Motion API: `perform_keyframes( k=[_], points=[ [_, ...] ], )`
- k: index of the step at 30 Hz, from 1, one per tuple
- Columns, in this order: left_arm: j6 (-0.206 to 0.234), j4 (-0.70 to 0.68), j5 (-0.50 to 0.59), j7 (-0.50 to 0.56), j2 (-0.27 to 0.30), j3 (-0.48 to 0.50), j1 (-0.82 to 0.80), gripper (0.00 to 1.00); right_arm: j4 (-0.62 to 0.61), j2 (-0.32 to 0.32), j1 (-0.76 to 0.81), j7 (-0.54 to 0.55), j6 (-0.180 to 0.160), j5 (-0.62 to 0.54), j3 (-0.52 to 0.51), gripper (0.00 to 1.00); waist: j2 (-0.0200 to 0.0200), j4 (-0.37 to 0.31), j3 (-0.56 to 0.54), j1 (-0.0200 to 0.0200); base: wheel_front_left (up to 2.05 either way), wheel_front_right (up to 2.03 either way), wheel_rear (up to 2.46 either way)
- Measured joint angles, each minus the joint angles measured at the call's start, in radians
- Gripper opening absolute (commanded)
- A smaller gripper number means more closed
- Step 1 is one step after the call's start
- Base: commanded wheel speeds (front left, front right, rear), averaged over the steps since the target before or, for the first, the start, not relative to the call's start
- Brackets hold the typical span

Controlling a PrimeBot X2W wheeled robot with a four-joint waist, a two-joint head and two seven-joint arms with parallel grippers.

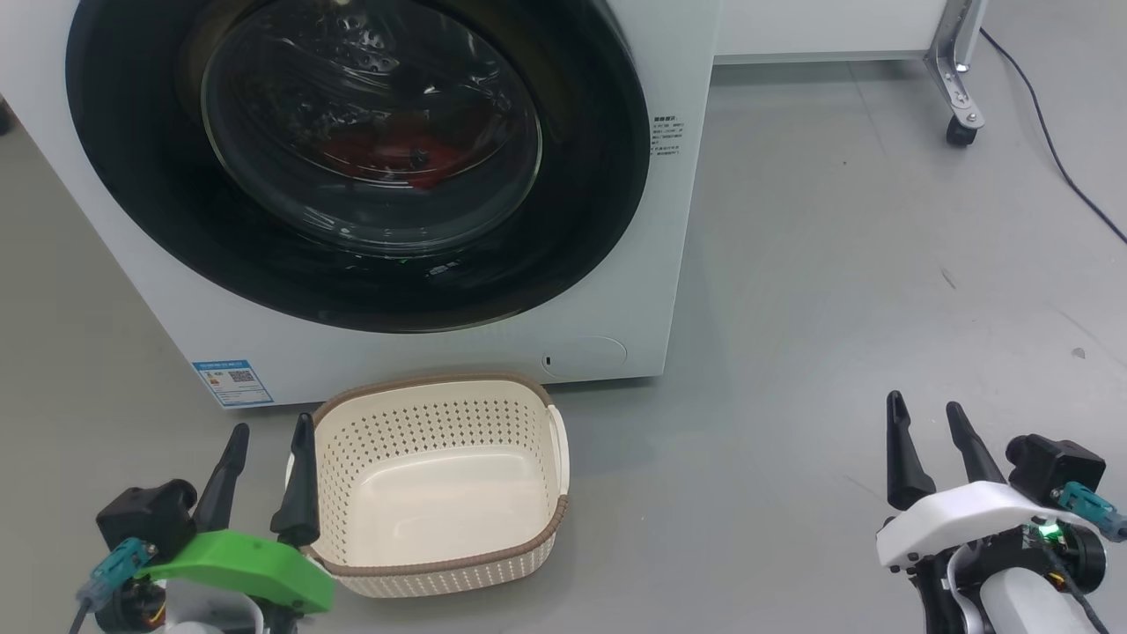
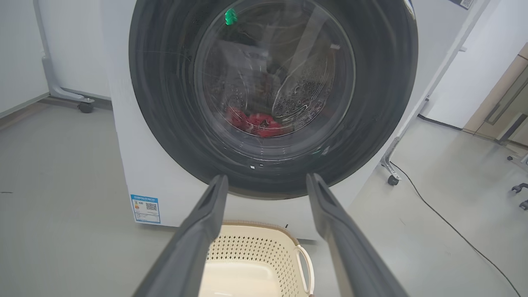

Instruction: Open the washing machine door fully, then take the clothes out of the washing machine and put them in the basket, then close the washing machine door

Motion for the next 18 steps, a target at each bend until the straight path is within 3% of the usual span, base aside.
perform_keyframes(
  k=[18],
  points=[
    [0.005,0.013,0.222,-0.063,-0.001,-0.040,0.001,1.00,0.000,0.000,0.000,-0.061,-0.030,-0.254,0.056,1.00,0.0000,0.002,0.003,0.0000,0.00,0.00,0.00]
  ],
)
